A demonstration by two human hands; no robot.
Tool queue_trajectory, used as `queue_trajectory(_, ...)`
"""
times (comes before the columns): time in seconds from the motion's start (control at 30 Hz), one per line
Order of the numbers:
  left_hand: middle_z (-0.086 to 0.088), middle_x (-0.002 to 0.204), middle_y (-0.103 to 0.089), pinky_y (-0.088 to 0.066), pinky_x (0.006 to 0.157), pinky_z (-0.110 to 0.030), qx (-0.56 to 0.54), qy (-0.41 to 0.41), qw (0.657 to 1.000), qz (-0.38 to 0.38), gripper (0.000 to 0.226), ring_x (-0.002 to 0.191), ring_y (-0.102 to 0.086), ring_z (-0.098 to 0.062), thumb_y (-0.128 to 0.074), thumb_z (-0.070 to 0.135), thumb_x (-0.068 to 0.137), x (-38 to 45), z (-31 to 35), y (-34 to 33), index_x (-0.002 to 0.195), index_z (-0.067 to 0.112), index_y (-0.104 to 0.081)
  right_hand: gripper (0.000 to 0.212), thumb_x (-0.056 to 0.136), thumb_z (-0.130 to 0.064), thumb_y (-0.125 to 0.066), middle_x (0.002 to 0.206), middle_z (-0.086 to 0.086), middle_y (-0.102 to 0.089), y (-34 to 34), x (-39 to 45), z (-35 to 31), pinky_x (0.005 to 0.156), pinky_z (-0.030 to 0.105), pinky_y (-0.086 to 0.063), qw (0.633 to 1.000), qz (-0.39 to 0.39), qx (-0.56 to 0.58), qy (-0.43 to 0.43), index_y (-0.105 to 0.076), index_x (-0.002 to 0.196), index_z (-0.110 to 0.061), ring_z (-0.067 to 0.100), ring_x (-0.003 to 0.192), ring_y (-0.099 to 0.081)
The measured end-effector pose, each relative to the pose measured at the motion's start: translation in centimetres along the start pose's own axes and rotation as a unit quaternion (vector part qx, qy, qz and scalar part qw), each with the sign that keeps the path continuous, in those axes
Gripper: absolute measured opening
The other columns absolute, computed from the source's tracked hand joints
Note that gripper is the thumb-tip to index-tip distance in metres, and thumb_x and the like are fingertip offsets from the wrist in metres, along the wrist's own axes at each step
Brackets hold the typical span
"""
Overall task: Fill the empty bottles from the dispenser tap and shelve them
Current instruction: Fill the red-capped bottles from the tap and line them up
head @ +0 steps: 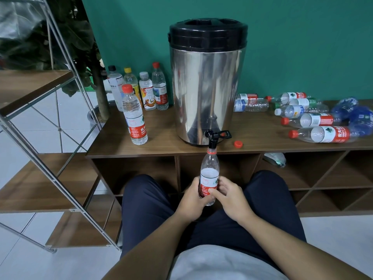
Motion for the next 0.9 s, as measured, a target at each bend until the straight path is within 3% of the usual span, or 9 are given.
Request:
queue_trajectory(0.33, 0.015, 0.135, -0.073, -0.057, 0.105, -0.023, 0.000, -0.002, 1.000, -0.003, 0.061, 0.125, -0.070, -0.001, -0.085, 0.026, 0.099, -0.03, -0.04, -0.07, 0.152, 0.031, -0.055, 0.052, 0.100, -0.009, -0.079, 0.128, -0.011, -0.080, -0.03, -0.06, -0.07, 0.108, 0.042, -0.061, 1.000, 0.001, 0.004, -0.001, -0.065, 0.149, -0.017, 0.009, 0.120, -0.075)
queue_trajectory(0.53, 0.014, 0.134, -0.073, -0.056, 0.100, -0.017, -0.002, -0.002, 1.000, -0.001, 0.061, 0.124, -0.070, 0.000, -0.085, 0.023, 0.099, 0.00, -0.03, 0.00, 0.152, 0.029, -0.055, 0.049, 0.100, -0.010, -0.080, 0.127, -0.010, -0.080, -0.06, 0.01, -0.08, 0.108, 0.044, -0.061, 1.000, 0.003, 0.007, -0.002, -0.067, 0.147, -0.018, 0.010, 0.120, -0.076)
queue_trajectory(0.9, 0.014, 0.133, -0.073, -0.057, 0.102, -0.021, 0.007, -0.003, 1.000, -0.001, 0.058, 0.122, -0.070, -0.001, -0.086, 0.028, 0.099, 0.08, -0.19, 0.00, 0.149, 0.031, -0.056, 0.049, 0.100, -0.010, -0.079, 0.127, -0.011, -0.080, -0.06, 0.01, 0.01, 0.108, 0.042, -0.061, 1.000, 0.003, 0.004, 0.002, -0.067, 0.147, -0.018, 0.010, 0.120, -0.076)
Point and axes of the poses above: each hand's wrist, its own x-axis towards the middle knuckle, its own y-axis out of the back of the hand, z = x × y, the point moved 2 cm from there along x, towards the middle knuckle
